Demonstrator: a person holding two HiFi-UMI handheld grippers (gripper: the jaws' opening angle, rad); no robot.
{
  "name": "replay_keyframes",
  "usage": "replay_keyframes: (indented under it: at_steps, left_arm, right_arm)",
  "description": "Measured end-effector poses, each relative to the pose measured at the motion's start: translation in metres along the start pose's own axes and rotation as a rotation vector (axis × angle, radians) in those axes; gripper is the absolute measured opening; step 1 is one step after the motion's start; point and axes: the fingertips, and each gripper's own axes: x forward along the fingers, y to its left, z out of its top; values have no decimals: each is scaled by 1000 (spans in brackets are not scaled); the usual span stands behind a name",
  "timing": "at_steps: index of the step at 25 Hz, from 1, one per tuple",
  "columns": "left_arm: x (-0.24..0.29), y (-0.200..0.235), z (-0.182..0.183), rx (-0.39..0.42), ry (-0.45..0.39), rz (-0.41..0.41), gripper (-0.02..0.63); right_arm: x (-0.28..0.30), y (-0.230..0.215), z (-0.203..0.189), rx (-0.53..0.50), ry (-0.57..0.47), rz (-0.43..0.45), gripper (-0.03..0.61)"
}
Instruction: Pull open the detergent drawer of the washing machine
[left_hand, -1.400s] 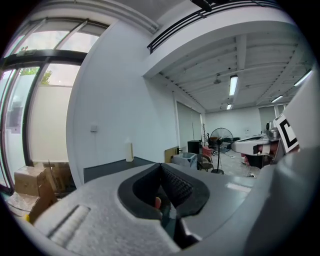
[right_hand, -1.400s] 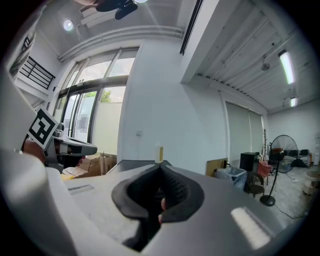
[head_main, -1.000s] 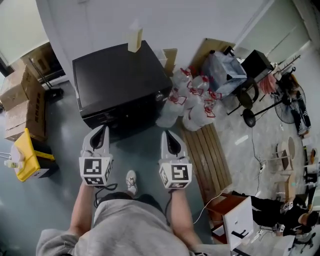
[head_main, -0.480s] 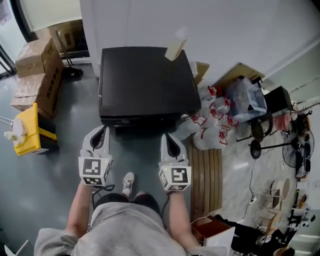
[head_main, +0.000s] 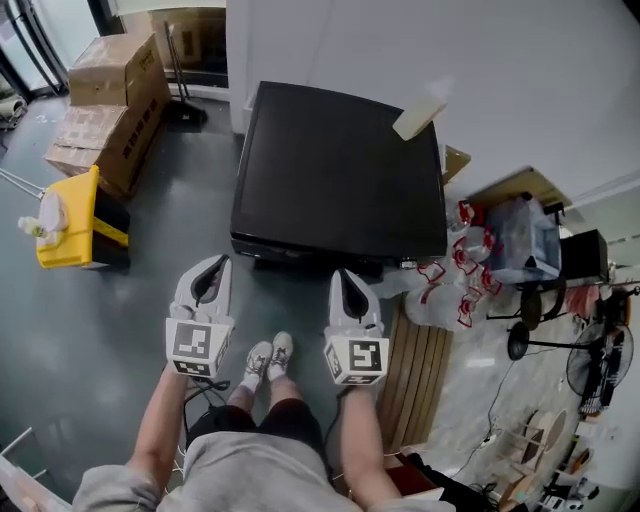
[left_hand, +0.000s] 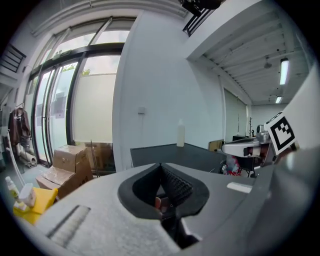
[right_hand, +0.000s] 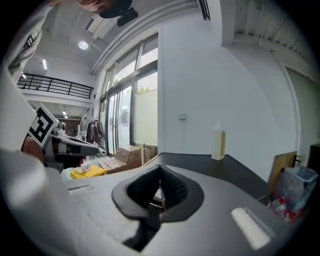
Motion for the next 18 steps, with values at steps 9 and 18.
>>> replay_keyframes:
  at_steps: [9, 18]
  left_arm:
    - [34, 13, -61, -34, 54, 50, 10]
    - [54, 19, -113, -49, 94, 58, 11]
  right_arm:
    - [39, -2, -61, 0, 60, 71, 5]
    - [60, 5, -123, 26, 112, 146, 5]
